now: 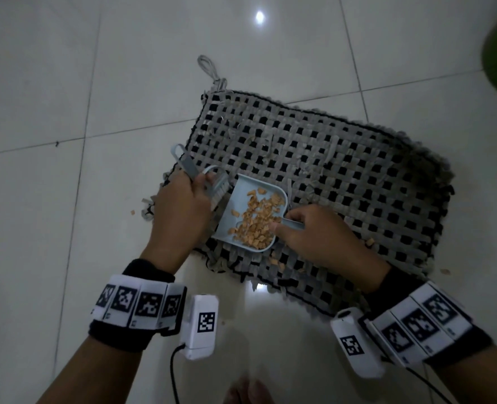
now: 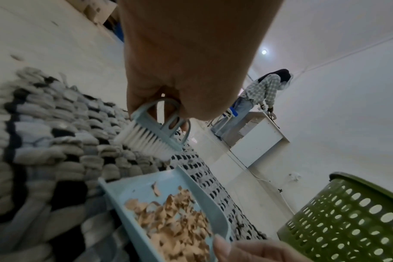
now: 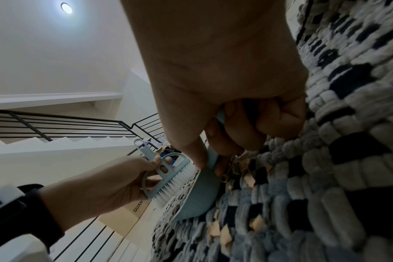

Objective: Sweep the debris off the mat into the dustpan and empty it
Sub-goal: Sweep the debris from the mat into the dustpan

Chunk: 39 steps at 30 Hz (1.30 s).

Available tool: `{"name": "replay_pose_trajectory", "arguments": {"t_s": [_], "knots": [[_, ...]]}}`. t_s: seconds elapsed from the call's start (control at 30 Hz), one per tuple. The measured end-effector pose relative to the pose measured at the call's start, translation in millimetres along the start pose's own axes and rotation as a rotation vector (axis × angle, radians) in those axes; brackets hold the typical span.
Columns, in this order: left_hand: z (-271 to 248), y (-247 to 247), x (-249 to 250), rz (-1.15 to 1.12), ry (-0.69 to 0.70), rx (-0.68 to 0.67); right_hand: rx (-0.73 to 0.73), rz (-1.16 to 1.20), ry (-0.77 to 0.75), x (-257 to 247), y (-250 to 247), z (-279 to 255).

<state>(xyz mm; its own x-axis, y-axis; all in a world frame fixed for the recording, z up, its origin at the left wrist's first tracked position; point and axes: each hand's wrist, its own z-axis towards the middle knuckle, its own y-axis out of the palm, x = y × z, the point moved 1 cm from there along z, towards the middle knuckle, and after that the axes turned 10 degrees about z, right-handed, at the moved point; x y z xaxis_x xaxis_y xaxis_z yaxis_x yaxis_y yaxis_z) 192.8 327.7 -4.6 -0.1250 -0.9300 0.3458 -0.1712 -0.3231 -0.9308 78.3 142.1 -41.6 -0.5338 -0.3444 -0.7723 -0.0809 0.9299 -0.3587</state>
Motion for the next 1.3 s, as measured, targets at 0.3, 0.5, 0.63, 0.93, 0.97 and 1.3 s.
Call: {"name": "replay_pose_trajectory", "arguments": {"t_s": [0.3,0.5,0.63,0.93,0.97,1.3], "knots": [[3.6,0.5,-3.3,-0.027,-0.005,-0.006,-0.001,0.016,-0.008,0.3,0.0,-0.3],[-0.4,1.3,-0.3,-0.038,0.021,-0.021,-0.002,0.012,-0.009,0.5,0.2,-0.1],[4.3,-6.0,-2.4,0.061,0.023,-0.117,0.001,0.005,-0.015,2.0,0.7,0.6],[6.2,-18.9,-5.0,-0.090,-0.023,0.042,-0.006,0.012,-0.018,3.6,1.2,0.0],[6.2,-14.6,-3.8,-0.080,-0.018,0.036,-0.008,0.010,-0.020,3.2,1.4,0.0],[-32.6,16.0,5.4,-0.092,0.117,-0.027,-0.007,0.020,-0.035,5.3,1.7,1.0]]}}
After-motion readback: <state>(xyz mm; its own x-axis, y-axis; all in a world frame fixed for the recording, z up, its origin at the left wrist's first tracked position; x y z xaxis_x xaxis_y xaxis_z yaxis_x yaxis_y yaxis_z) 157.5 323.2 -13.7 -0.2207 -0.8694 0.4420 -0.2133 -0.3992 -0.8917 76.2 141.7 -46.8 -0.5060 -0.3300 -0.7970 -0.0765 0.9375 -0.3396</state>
